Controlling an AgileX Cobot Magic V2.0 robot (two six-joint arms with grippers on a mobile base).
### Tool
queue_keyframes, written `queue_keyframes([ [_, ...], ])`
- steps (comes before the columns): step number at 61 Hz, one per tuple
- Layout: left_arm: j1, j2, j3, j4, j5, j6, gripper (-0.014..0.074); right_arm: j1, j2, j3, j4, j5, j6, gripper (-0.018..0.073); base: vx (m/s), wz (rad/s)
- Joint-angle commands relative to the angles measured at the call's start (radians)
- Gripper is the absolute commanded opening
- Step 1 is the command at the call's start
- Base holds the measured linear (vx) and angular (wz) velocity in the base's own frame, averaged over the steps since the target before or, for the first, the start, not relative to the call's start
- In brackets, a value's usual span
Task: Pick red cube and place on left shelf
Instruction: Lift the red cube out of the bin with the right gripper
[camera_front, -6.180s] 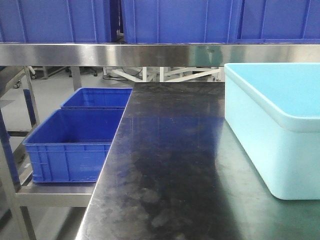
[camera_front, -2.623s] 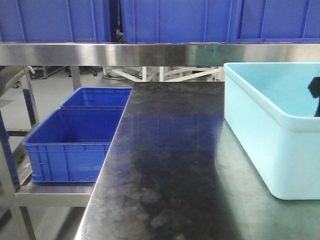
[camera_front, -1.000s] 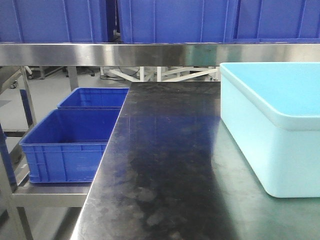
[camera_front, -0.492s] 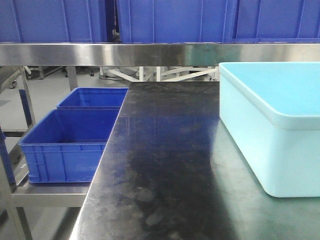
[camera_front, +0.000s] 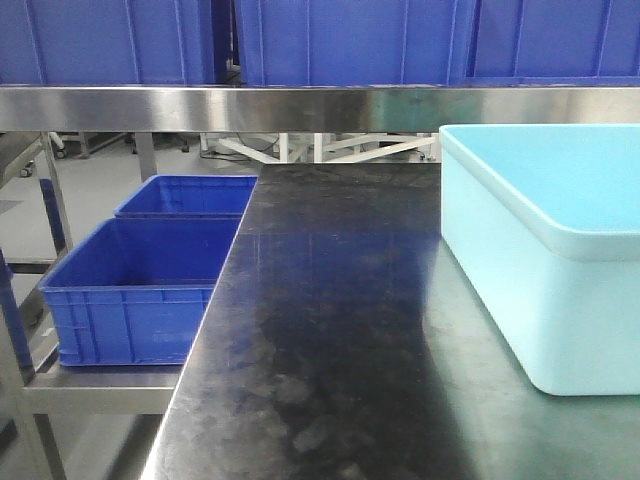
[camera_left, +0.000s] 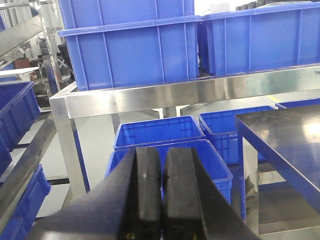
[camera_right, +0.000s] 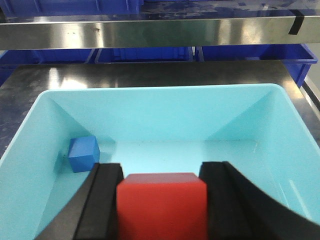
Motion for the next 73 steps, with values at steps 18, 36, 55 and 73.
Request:
queue_keyframes([
  [18, -0.006, 0.008, 0.022, -0.004, -0.084, 0.002, 0.0106, -0.004, -0.003, -0.029, -0.007, -0.081, -0.002, 0.0065, 0.0, 0.0],
  [36, -0.006, 0.008, 0.022, -0.004, -0.084, 0.002, 0.0106, -0.004, -0.003, -0.029, -0.007, -0.081, -0.002, 0.0065, 0.01, 0.06],
  [55, -0.006, 0.008, 0.022, -0.004, -0.084, 0.002, 0.0106, -0.004, -0.003, -0.029, -0.007, -0.081, -0.002, 0.0065, 0.0, 0.0],
  [73, -0.006, 0.008, 0.022, -0.004, -0.084, 0.002, 0.0106, -0.004, -0.003, -0.029, -0.007, -0.081, -0.002, 0.0065, 0.0, 0.0],
])
